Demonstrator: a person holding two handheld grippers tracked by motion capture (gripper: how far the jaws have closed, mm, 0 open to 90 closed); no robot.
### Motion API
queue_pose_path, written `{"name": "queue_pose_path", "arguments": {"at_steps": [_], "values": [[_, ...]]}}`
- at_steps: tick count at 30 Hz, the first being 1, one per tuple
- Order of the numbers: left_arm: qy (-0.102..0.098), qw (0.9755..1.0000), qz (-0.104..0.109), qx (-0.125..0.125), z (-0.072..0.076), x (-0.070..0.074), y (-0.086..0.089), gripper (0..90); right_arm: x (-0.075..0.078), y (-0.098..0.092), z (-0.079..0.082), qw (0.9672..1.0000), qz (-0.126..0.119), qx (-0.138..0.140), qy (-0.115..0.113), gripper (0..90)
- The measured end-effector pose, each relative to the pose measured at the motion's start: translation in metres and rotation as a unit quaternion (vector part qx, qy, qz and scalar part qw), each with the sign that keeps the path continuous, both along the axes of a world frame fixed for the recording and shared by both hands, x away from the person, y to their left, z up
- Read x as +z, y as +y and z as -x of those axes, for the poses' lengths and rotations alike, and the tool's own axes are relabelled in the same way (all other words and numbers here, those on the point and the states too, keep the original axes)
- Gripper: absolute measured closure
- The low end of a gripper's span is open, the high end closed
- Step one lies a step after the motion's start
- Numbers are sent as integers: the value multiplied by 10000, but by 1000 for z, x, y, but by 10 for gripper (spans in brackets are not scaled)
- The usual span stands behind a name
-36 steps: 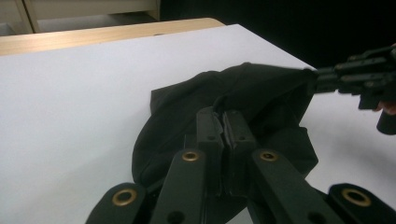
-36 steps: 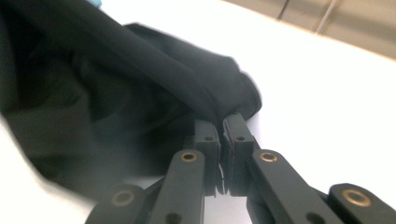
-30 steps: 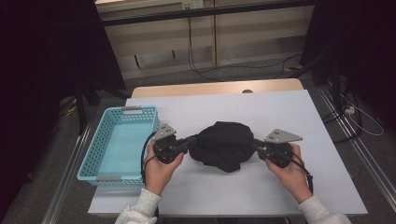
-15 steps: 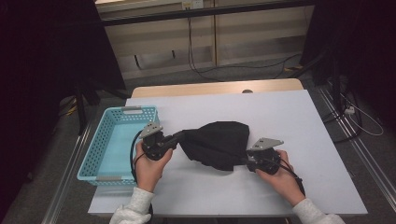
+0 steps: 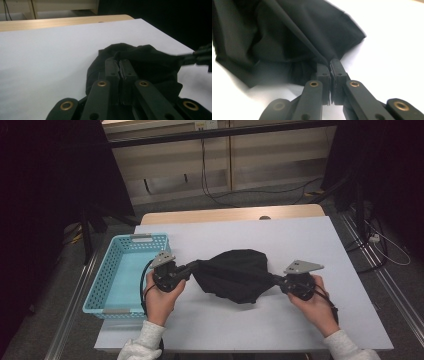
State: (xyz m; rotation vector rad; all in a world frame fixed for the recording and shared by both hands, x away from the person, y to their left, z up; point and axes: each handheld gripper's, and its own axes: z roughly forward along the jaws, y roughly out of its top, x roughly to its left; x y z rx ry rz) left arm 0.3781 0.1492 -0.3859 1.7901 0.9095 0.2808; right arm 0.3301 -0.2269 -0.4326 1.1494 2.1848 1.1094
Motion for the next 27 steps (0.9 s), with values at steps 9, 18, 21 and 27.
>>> {"name": "queue_pose_path", "arguments": {"at_steps": [9, 18, 21, 27], "values": [[83, 9996, -199, -188, 0, -11, -18, 872, 9, -32, 0, 9992, -140, -325, -212, 843], [55, 9999, -91, 36, -4, -8, -6, 871, -8, -17, -1, 9998, -52, -167, 90, 726], [45, 9999, -31, 139, -5, -6, 0, 871, -12, -11, -1, 9997, -54, -116, 207, 673], [22, 9996, 57, 278, -6, -3, 9, 871, -25, 1, -1, 9983, 80, 40, 576, 615]]}}
